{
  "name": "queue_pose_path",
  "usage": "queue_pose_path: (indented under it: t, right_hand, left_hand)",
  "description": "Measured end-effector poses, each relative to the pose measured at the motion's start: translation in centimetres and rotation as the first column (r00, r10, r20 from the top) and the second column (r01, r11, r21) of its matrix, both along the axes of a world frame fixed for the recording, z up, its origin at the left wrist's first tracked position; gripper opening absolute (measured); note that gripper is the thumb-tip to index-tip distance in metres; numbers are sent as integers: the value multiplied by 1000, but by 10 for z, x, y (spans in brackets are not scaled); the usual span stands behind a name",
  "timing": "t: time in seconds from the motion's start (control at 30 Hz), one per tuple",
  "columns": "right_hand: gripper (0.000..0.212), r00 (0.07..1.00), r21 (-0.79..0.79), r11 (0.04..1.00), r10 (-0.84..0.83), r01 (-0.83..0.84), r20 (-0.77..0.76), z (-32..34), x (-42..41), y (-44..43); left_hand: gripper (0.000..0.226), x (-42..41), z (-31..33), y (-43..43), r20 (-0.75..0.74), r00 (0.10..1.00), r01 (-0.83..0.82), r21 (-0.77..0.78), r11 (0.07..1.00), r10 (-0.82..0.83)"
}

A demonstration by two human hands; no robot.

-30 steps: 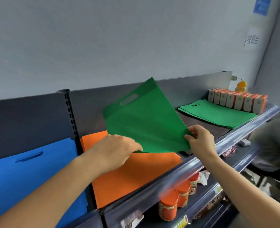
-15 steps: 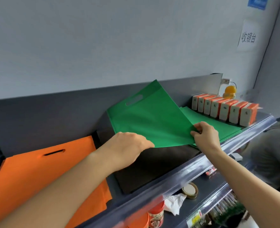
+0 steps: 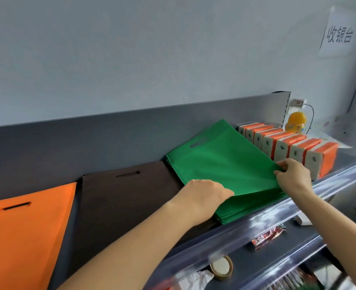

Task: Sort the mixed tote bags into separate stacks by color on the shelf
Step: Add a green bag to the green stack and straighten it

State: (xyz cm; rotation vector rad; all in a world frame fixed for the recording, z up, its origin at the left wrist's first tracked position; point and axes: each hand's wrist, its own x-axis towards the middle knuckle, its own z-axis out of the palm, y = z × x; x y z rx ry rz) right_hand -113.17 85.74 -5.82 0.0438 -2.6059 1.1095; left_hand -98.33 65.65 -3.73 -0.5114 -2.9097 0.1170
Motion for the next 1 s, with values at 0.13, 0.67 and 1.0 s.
queue_pose_path:
  t: [0.13, 0.67, 1.0]
  right_hand:
    - [34, 999, 92, 995, -38, 35, 22, -7, -13, 9]
    - [42, 906, 349, 865, 413, -360, -89, 6, 50, -117]
    - [37, 593, 398, 564, 803, -723, -61, 6, 247, -311]
  left_hand:
    - [67, -13, -17, 13, 75, 997, -15, 33, 999, 13]
    - [45, 55, -12, -34, 11, 995, -100, 139, 985, 100]
    - [44, 316, -8, -207, -37, 824, -560, 98, 823, 565]
